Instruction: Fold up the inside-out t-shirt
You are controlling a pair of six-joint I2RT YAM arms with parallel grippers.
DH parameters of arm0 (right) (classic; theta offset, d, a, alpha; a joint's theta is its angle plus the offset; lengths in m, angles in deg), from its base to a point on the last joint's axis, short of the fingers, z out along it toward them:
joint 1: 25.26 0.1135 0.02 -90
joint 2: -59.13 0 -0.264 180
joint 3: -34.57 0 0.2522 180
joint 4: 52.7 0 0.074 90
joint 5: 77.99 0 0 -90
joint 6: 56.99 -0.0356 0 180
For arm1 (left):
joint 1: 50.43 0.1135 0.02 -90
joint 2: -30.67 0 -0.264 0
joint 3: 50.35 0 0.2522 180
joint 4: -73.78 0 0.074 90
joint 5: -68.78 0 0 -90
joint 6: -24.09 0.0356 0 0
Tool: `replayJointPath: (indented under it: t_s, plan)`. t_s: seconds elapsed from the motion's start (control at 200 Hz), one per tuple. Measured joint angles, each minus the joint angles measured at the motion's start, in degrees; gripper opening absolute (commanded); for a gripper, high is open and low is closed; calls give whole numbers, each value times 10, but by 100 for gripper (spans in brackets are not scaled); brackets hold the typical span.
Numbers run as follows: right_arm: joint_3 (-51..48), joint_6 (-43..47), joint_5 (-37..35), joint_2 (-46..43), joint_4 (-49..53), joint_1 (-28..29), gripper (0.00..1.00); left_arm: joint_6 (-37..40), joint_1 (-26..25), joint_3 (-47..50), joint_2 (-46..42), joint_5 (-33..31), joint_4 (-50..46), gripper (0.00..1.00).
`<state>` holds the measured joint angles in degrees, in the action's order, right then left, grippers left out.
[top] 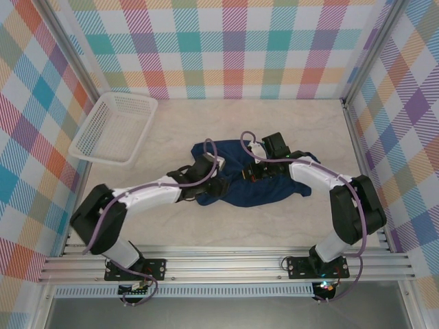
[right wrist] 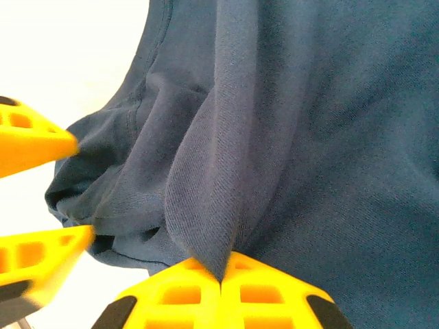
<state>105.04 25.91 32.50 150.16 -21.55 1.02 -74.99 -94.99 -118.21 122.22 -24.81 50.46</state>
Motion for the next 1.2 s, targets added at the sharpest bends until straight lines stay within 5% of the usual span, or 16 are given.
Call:
replayJointPath:
  t_s: [0.345,0.43,0.67,0.8,0.95,1.205]
  plan:
    - [-12,5,-14,-7,5,0,0,33,1,-70,89,9,9,0]
    - [-12,12,-33,-16,11,0,1,26,10,-70,88,32,11,0]
    - [36,5,-230,-63,102,16,36,-133,79,30,-75,195,97,0]
    - [-47,1,-186,-207,60,56,45,-195,83,38,-134,245,132,0]
    - [-133,-6,-97,-289,-24,119,40,-216,82,46,-144,269,127,0]
    - [-182,-58,-78,-135,-212,183,23,-223,82,48,-144,282,104,0]
